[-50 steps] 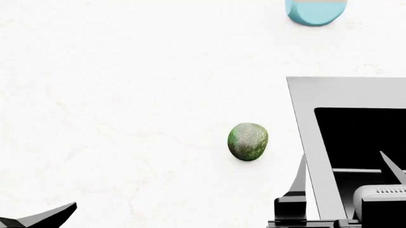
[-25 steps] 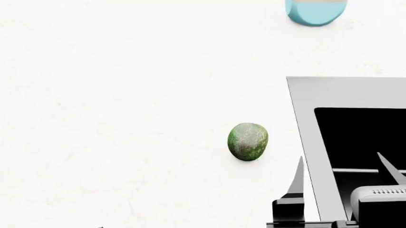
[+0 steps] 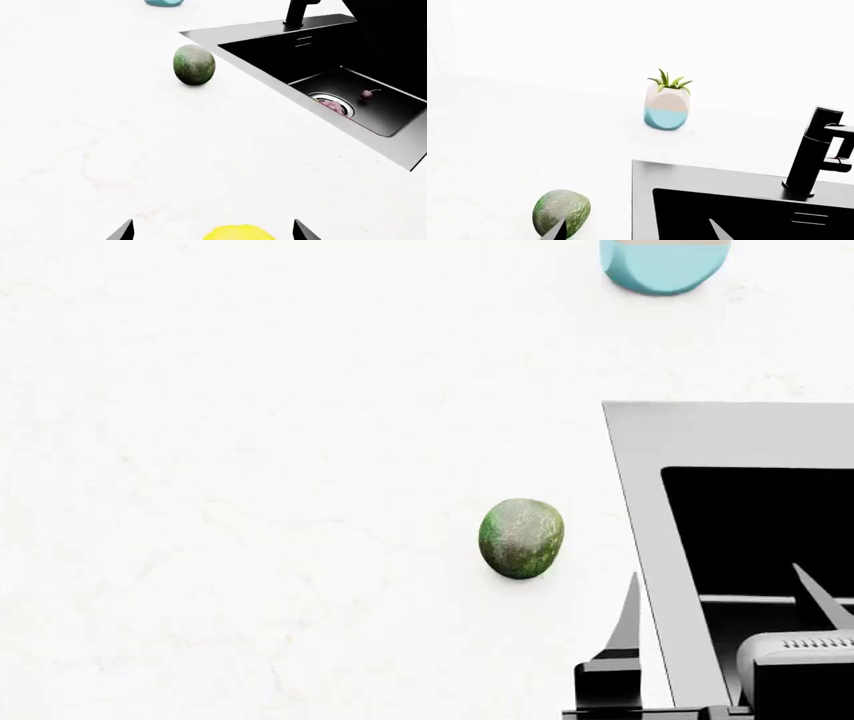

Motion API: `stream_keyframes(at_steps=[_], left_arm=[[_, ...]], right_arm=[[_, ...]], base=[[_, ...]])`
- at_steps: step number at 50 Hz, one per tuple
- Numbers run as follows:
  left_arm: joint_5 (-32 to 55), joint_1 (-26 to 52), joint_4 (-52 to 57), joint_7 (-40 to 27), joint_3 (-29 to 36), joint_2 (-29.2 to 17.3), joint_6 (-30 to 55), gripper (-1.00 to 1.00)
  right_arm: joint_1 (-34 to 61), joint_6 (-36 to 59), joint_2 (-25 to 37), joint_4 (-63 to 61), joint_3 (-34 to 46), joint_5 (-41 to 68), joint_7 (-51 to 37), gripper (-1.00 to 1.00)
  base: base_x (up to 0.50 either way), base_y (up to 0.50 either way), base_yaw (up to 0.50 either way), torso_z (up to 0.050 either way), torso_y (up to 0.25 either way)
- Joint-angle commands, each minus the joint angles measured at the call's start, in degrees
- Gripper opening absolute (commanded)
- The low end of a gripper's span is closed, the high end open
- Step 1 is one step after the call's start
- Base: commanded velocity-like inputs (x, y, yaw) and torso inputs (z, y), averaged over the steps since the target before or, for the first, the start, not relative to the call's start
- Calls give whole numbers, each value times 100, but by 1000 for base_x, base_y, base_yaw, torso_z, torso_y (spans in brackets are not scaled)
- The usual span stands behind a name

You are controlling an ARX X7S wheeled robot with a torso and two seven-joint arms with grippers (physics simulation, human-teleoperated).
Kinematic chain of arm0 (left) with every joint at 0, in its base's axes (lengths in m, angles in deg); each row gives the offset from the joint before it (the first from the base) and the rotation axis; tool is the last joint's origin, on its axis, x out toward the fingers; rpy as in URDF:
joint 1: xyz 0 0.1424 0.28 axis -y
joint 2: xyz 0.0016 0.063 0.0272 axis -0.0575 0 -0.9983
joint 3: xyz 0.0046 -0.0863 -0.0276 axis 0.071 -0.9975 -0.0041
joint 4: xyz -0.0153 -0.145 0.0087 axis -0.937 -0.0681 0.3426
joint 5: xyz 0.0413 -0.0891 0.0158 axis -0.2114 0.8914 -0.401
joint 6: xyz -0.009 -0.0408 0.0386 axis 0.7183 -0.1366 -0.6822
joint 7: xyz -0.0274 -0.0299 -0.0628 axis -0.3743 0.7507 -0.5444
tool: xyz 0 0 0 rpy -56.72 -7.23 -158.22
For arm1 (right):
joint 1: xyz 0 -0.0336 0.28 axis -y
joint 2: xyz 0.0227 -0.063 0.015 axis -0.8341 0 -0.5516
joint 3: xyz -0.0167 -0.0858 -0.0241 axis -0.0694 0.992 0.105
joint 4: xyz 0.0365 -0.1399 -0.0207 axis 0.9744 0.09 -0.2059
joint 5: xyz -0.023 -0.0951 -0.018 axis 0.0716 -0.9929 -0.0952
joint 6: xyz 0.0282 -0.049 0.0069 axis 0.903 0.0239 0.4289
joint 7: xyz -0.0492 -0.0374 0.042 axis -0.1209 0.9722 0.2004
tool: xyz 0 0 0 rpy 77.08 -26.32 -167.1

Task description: There is a mixed pile of frozen fruits and vegetables on the counter. Locate all the frozen vegetables and place the items in a bowl on the counter. Take all the frozen fruits and defrost them in a running sink.

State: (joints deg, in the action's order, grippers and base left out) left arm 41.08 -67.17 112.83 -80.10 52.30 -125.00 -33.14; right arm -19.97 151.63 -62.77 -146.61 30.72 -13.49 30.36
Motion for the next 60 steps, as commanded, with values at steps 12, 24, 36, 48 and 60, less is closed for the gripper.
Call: stream_keyframes(at_steps=[12,24,36,48,60], left_arm=[[-505,-321,-1150,540,290,209,-299,100],[-495,-302,-1367,368,338,245,-167,100],[-464,-383,-1309,368,358,198,-191,-100],[-273,-220,-799,-130,122,75,-138,-100],[-107,84,-156,-889,-442,-244,-205,-100]], right_arm=[[10,5,36,-28,-49,114,-79,100],[-4,-37,78,11,-34,179,-143,100],[-2,-70,124,47,-49,247,-206,100],[-14,-112,136,82,-23,312,-277,100],[-49,-137,103,105,51,441,-329,100]], base=[[0,0,0,0,0],[0,0,0,0,0],[0,0,0,0,0],[0,0,0,0,0],[0,0,0,0,0]])
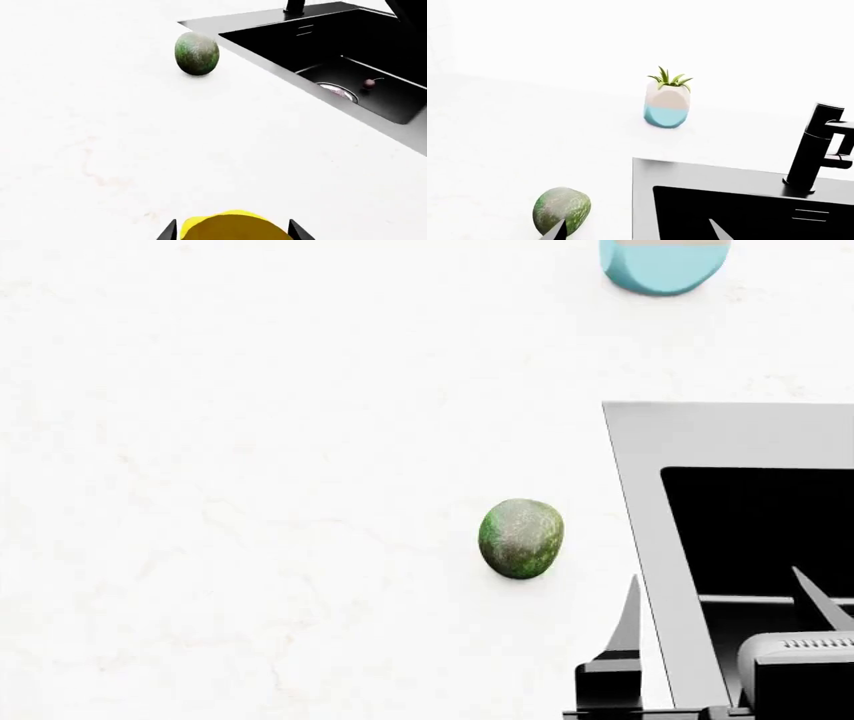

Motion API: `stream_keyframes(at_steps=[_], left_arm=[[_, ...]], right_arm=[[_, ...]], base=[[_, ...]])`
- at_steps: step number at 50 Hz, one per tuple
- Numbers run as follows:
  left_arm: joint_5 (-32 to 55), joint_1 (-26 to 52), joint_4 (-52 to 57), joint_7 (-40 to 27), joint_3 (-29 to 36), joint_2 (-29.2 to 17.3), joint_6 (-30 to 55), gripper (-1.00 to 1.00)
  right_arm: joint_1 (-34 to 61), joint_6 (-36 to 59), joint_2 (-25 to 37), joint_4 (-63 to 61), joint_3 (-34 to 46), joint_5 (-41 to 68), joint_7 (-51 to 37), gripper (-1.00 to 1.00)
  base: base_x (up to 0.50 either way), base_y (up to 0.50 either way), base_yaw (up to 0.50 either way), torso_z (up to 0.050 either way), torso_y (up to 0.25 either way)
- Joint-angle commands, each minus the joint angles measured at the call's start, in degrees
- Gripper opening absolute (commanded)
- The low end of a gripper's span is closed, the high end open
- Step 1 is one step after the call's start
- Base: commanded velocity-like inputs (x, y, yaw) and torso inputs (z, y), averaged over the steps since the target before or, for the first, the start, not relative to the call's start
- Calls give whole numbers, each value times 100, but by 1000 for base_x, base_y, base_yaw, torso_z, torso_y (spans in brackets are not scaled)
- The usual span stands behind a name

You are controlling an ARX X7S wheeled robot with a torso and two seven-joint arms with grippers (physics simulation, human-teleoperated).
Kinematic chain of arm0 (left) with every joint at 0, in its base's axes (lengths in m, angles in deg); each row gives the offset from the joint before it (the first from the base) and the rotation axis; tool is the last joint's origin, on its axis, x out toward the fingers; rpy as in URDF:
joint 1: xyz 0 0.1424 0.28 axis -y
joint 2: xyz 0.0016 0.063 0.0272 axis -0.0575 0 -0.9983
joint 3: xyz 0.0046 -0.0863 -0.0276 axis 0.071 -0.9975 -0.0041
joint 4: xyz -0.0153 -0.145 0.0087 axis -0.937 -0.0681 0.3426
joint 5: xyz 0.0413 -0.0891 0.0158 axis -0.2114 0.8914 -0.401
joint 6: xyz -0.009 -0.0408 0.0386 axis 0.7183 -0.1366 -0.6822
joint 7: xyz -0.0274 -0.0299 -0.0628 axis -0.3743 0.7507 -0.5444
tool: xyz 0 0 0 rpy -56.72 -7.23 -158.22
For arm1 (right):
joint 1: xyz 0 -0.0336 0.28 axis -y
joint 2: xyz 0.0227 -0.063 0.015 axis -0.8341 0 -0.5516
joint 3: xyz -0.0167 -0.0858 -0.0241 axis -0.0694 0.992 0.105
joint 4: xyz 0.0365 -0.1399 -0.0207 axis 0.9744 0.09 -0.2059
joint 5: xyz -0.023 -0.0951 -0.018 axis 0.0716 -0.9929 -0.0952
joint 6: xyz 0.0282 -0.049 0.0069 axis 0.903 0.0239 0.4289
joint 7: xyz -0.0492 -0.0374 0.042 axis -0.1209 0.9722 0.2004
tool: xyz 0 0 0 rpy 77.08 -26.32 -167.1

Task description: There is a mixed pile of frozen fruits and vegetables on the counter. Locate all the frozen vegetables and place the items in a bowl on the counter. Take all the frozen fruits and defrost them in a running sink.

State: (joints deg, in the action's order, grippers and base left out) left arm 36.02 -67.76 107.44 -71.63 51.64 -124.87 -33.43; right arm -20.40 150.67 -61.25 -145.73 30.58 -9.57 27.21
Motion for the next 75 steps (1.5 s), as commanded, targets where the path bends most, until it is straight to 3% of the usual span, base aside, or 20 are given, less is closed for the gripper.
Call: stream_keyframes(at_steps=[1,11,24,34,39,44,46,75], left_arm=[[482,154,449,-1802,-456,-300,-210,-100],[844,172,830,-2225,-955,-712,-417,-100],[1438,139,1247,-2706,-1716,-1427,-834,-100],[1677,316,1303,-2958,-1956,-1703,-904,-100],[1608,32,1275,-3043,-2242,-2059,-1055,-100],[1459,-27,1201,-2956,-2174,-1980,-1042,-100],[1568,-352,1348,-2927,-2415,-2253,-1259,-100],[1583,-29,1263,-2990,-2179,-2100,-1055,-100]], right_arm=[[-3,-51,-56,48,75,60,-6,100],[-59,-132,-78,233,393,89,26,100],[1290,486,-165,1204,1361,115,-56,100],[2283,353,-286,2524,2166,-60,155,100],[2604,-92,-486,3721,2476,-341,209,100],[2873,-270,-649,4379,2611,-341,389,100],[3035,-339,-682,4663,2718,-405,429,100],[3611,-1125,-1015,6800,3089,-710,629,100]], base=[[0,0,0,0,0],[0,0,0,0,0],[0,0,0,0,0],[0,0,0,0,0],[0,0,0,0,0],[0,0,0,0,0],[0,0,0,0,0],[0,0,0,0,0]])
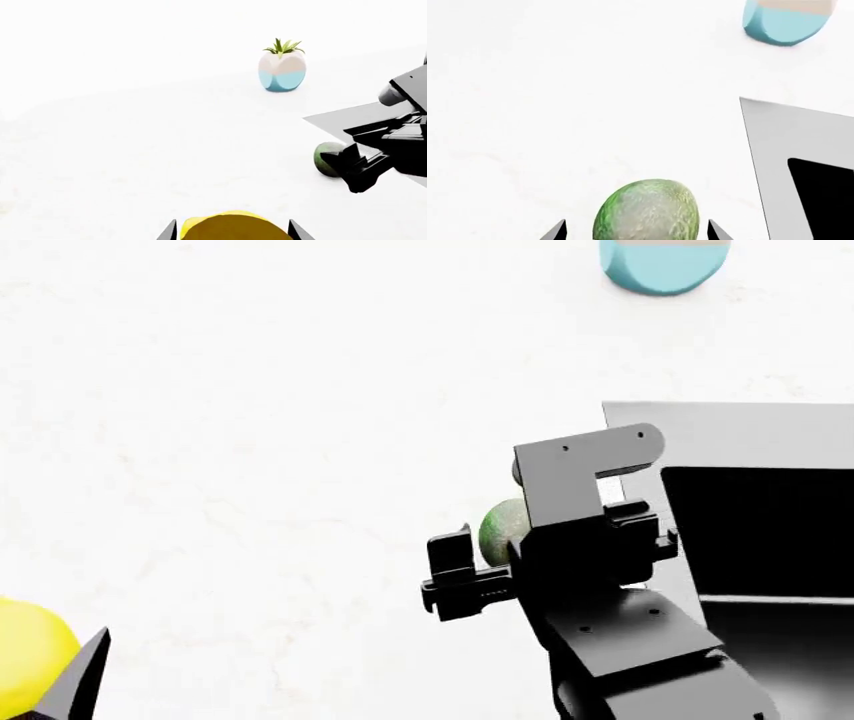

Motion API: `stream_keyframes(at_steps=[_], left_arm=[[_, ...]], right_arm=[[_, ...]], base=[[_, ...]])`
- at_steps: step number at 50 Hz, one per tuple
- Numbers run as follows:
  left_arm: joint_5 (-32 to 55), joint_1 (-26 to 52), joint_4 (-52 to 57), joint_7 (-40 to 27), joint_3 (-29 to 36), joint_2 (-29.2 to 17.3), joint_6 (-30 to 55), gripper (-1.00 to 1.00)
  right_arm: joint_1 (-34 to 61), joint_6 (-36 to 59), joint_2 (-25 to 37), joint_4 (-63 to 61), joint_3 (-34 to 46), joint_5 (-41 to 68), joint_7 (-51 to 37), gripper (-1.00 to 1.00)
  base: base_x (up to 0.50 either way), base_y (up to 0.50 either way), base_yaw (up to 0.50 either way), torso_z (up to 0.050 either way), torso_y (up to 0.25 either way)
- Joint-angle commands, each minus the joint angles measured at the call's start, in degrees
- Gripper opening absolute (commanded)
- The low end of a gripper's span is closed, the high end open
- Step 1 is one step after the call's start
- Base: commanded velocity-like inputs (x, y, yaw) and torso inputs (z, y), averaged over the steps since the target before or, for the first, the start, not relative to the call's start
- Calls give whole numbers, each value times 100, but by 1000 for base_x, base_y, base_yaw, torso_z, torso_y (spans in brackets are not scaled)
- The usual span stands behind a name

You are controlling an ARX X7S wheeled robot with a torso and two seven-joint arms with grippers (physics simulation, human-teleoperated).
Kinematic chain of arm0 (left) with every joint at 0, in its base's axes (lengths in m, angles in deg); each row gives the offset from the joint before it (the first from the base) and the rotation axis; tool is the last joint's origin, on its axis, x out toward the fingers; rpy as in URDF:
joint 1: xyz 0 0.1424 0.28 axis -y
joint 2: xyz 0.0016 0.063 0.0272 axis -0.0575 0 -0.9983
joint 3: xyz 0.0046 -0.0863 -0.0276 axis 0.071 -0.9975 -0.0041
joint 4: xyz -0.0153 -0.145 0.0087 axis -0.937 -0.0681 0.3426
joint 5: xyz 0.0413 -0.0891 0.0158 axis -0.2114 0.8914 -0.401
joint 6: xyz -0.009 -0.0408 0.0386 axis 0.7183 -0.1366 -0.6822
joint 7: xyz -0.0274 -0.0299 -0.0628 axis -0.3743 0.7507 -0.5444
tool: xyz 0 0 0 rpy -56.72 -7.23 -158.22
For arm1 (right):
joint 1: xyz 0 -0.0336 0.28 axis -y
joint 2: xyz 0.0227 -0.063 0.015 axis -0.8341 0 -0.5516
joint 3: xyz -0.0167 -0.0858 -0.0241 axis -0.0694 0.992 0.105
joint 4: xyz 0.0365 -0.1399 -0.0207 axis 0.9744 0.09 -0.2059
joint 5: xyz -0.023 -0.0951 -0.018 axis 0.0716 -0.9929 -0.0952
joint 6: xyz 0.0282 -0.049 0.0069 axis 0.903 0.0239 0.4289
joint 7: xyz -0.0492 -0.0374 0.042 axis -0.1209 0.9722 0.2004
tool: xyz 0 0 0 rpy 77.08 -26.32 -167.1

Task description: There is a mixed pile of frozen fruits and vegetables on the counter. Locate all the frozen vegetables and place the items in a bowl on the counter. Take all the frozen fruits and defrost them in a running sink.

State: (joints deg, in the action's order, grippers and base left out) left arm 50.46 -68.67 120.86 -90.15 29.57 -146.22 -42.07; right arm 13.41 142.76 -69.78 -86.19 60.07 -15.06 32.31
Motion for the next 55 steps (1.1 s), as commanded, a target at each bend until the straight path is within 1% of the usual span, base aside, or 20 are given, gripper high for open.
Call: stream_keyframes(at_steps=[1,3,4,5,6,9,13,14,16,17,26,28,35,39,43,48,50,52,54,55], left_arm=[[113,59,-89,-1132,39,52,-189,-100],[29,18,-105,-1104,61,86,-191,-100],[17,-842,196,-940,-620,-479,-776,-100],[-17,-1600,282,-825,-1025,-736,-1077,-100],[-31,-1663,271,-798,-1063,-764,-1112,-100],[-11,-1407,228,-842,-884,-668,-988,-100],[-227,-1739,212,-722,-972,-659,-1110,-100],[-68,-1063,98,-834,-610,-443,-759,-100],[323,-31,-43,-1129,-153,-129,-247,-100],[192,-183,-26,-1081,-171,-121,-296,-100],[146,46,-127,-1099,6,56,-149,-100],[314,97,-91,-1147,-49,-42,-165,-100],[73,2,-118,-1078,41,81,-150,-100],[-83,-101,-152,-1040,46,119,-186,-100],[40,-272,-62,-1054,-124,-80,-328,-100],[-53,-639,-73,-992,-350,-240,-562,-100],[-85,-674,-111,-984,-360,-231,-582,-100],[-123,-676,-132,-982,-343,-200,-580,-100],[-138,-527,-212,-990,-249,-98,-500,-100],[-148,-687,-186,-959,-345,-176,-595,-100]], right_arm=[[229,-345,-167,867,142,-162,116,100],[244,-365,-184,917,125,-142,128,100],[248,-367,-188,928,114,-121,147,100],[260,-378,-203,967,67,-97,143,100],[280,-390,-206,1023,67,-92,160,100],[304,-445,-224,1108,54,-85,168,100],[320,-557,-235,1159,10,-95,132,100],[322,-585,-236,1163,26,-103,135,-100],[316,-647,-244,1139,7,-124,91,-100],[315,-649,-254,1132,-11,-112,79,-100],[81,-436,-143,281,-293,46,-201,-100],[-49,-273,-65,-139,-414,129,-302,-100],[-446,254,145,-1474,-867,481,-559,-100],[-935,583,284,-2657,-1260,729,-806,-100],[-1349,904,348,-3610,-1661,1022,-966,-100],[-1748,1112,338,-4285,-2153,1290,-1093,-100],[-1976,1126,292,-4506,-2334,1396,-1112,-100],[-2208,1016,350,-4694,-2293,1338,-1131,-100],[-2655,963,535,-5243,-2188,1214,-1255,-100],[-2838,1091,449,-5515,-2425,1410,-1267,-100]], base=[[0,0,0,0,0],[0,0,0,0,0],[0,0,0,0,0],[0,0,0,0,0],[0,0,0,0,0],[0,0,0,0,0],[0,0,-1,0,0],[0,0,0,0,0],[0,0,-1,0,0],[0,0,0,0,0],[0,0,0,0,0],[0,0,0,0,0],[0,0,0,0,0],[0,0,0,0,0],[0,0,0,0,0],[0,0,0,0,0],[0,0,0,0,0],[0,0,0,0,0],[0,0,0,0,0],[0,0,0,0,0]])
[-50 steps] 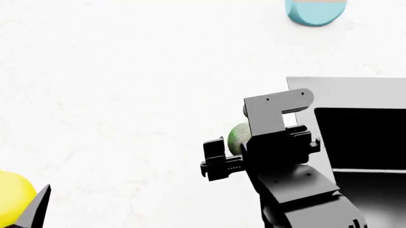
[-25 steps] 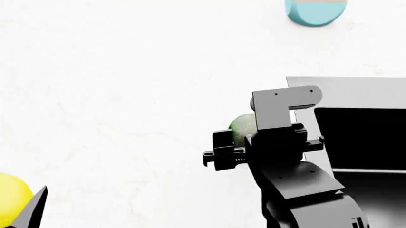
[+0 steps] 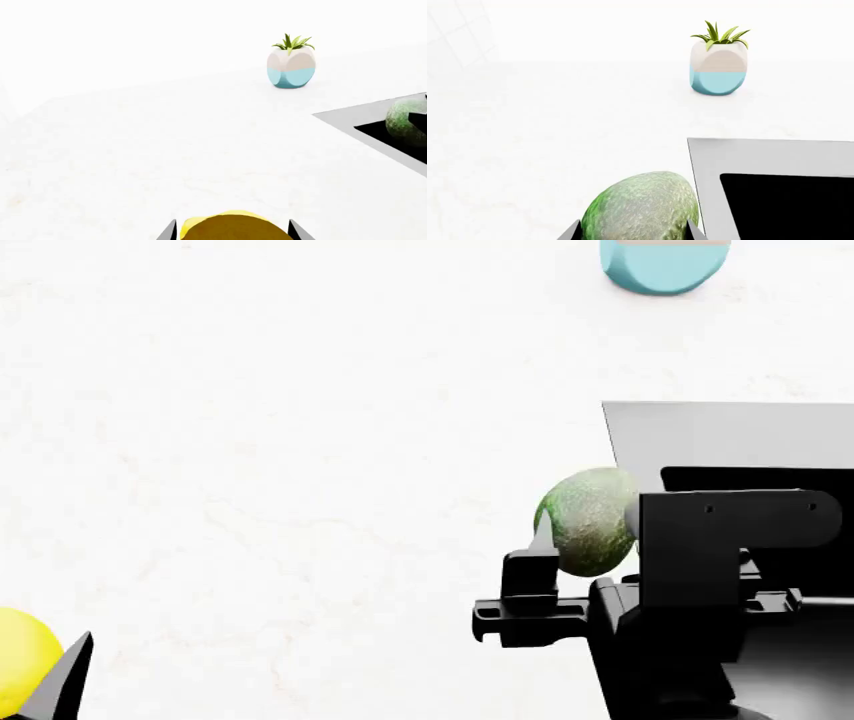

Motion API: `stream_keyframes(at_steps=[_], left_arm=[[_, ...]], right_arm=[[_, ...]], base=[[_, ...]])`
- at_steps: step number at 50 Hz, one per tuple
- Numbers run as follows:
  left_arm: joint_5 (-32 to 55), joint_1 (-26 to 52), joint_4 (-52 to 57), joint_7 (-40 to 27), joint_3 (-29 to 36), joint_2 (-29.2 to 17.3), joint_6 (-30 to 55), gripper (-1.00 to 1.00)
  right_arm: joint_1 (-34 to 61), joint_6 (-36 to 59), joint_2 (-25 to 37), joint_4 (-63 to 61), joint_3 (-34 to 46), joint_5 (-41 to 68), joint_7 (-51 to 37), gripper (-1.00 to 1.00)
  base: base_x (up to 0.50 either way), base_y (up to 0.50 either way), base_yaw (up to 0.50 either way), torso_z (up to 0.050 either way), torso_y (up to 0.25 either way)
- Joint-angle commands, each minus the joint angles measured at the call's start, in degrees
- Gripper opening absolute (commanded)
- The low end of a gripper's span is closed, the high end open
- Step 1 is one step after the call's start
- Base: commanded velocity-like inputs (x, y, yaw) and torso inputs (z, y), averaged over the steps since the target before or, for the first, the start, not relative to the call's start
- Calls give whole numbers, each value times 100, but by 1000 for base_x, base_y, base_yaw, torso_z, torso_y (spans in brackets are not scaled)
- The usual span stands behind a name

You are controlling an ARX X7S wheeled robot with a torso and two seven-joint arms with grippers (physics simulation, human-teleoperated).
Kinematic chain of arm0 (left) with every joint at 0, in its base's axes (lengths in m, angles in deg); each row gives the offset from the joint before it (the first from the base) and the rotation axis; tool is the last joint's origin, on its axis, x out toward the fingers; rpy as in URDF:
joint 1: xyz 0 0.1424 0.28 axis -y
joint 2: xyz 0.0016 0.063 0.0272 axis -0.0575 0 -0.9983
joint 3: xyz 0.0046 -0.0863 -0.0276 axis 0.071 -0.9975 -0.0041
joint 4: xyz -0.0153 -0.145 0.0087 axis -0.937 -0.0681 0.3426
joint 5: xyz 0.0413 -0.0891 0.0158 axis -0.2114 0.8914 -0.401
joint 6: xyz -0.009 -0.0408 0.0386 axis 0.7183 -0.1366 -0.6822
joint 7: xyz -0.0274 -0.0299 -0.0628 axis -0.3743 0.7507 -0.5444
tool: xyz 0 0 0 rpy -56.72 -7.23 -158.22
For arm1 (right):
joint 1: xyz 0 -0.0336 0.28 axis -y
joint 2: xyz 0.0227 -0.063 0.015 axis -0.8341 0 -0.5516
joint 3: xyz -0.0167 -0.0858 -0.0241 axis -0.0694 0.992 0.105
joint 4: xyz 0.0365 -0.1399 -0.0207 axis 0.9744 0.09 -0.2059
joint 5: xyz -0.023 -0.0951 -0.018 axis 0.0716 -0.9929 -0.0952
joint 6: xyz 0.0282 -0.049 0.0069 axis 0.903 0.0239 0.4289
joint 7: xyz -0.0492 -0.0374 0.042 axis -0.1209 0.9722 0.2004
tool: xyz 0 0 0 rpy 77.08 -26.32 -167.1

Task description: There is a mixed pile of frozen fruits and vegetables on the counter. Locate all the frozen vegetables and place the items in a bowl on the counter. Take all the frozen fruits and defrost them in a running sink.

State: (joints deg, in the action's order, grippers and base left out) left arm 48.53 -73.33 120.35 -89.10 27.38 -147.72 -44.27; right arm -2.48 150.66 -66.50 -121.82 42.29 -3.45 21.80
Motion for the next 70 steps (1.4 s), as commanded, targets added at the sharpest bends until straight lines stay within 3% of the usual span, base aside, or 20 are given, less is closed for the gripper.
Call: stream_keyframes(at_steps=[1,9,14,24,58,70], left_arm=[[153,-452,-61,-1060,-338,-221,-539,-100],[-4,-262,-166,-1068,-145,30,-432,-100],[-67,-6,-300,-1057,38,216,-287,-100],[-105,-165,-228,-1027,-6,156,-351,-100],[-40,-663,-97,-983,-350,-170,-672,-100],[-151,-27,-296,-1030,134,275,-268,-100]], right_arm=[[-1343,454,66,-2216,-871,421,-256,-100],[-1638,380,264,-2636,-1062,584,-341,-100],[-1461,397,677,-2753,-1338,2044,-1410,-100],[-1454,-28,1370,-2743,-1451,3203,-2401,-100],[-1546,-439,1813,-2581,-1454,3578,-2731,-100],[-1617,-594,1921,-2540,-1446,3564,-2695,-100]], base=[[0,0,0,0,0],[0,0,0,0,0],[0,0,0,0,0],[-104,-72,0,0,0],[-354,-465,0,0,0],[-272,-500,0,0,0]])
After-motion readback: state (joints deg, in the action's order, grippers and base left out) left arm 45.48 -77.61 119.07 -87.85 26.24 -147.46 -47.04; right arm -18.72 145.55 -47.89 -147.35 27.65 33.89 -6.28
